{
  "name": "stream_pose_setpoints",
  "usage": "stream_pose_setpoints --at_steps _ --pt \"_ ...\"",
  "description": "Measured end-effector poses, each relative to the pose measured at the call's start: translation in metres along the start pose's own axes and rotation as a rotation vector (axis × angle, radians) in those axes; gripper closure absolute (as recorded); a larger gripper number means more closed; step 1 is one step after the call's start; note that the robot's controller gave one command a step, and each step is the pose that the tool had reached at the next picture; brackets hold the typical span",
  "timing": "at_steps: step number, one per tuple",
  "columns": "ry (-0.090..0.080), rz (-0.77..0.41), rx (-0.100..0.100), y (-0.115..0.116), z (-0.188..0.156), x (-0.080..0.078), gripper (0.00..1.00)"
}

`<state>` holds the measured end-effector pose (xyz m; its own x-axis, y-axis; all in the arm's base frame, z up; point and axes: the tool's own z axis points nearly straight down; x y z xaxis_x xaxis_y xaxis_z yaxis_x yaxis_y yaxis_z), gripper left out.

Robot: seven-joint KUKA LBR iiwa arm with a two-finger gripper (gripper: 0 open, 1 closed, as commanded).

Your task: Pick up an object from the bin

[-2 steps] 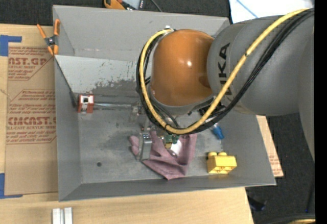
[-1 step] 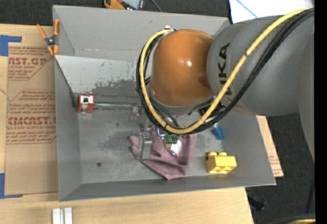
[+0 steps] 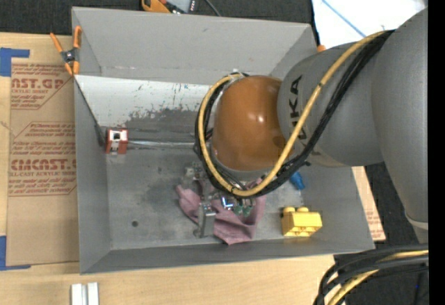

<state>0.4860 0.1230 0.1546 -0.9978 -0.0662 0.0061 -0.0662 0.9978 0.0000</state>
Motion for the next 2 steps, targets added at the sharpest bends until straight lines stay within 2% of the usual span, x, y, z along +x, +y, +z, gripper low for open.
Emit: stream_pose_setpoints --at_steps 1,2 --pt "-0.017 -0.115 -0.004 -0.008 -0.002 0.007 0.0" --pt "-0.017 -0.074 -0.007 -0.024 0.003 0.004 0.0"
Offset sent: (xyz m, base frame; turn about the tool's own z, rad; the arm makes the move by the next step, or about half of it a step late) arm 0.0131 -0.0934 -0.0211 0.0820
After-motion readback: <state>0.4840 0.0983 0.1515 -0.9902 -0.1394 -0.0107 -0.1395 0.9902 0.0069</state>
